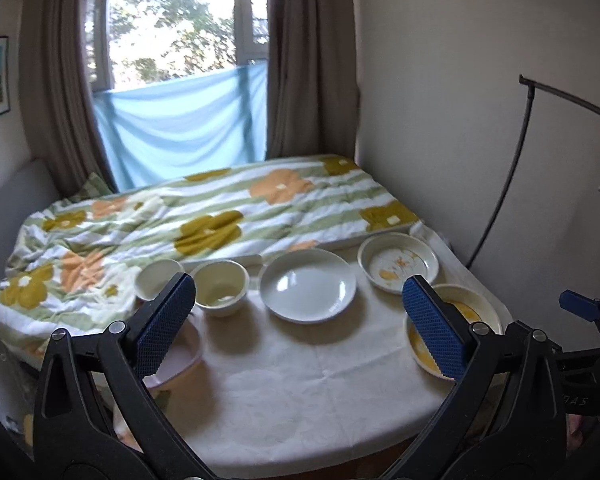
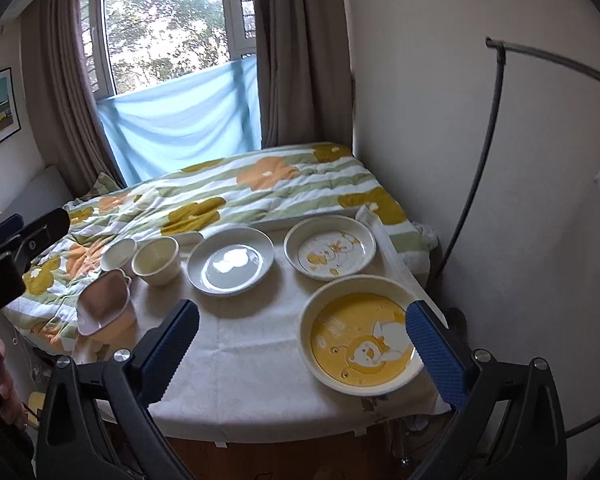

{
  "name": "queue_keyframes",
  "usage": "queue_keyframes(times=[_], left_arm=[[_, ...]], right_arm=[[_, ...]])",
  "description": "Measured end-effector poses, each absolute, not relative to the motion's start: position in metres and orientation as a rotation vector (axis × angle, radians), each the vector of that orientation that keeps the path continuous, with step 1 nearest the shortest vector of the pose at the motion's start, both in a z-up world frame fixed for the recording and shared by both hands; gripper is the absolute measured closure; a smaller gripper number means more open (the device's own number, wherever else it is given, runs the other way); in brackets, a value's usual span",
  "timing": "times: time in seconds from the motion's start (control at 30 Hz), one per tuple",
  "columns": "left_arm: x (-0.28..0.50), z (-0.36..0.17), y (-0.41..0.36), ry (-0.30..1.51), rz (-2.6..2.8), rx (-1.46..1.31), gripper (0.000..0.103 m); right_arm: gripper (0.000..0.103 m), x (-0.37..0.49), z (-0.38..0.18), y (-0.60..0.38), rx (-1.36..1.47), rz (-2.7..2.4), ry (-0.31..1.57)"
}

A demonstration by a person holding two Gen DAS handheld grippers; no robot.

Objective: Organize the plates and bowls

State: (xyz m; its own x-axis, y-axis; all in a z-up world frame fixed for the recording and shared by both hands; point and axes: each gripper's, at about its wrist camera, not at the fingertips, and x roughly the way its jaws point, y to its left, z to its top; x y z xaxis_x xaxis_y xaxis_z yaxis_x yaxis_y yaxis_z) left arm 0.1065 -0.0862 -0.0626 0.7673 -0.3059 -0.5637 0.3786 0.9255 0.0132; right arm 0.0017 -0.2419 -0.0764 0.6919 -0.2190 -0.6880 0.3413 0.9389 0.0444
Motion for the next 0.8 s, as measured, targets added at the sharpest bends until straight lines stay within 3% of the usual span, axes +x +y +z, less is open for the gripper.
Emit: queue_keyframes(times=[0.27, 0.37, 0.5, 0.67, 0.77, 0.8], left_arm=[[0.168, -0.175, -0.19, 0.92, -0.652, 0.196, 0.001], [0.183, -0.22, -0.221, 1.042, -0.716, 0.225, 0.004], [0.196, -0.268, -0.253, 1.177, -0.755, 0.279, 0.024], [0.21, -0.296, -0.271, 1.259, -0.764, 0.29, 0.034], [0.211, -0.302, -0.277, 1.277, -0.77, 0.295, 0.045], [0.211, -0.304, -0.278, 1.284, -0.772, 0.297, 0.053]], right_arm=[[0.001, -0.008, -0.171, -0.351, 0.454, -0.328, 0.902], [0.013, -0.006, -0.203, -0.384, 0.56, -0.313, 0.949], [0.029, -0.003, -0.231, -0.41, 0.65, -0.295, 0.985], [0.044, 0.004, -0.243, -0.427, 0.685, -0.26, 1.002], [0.056, 0.008, -0.246, -0.436, 0.698, -0.237, 0.992], [0.058, 0.01, -0.246, -0.437, 0.696, -0.231, 0.991]])
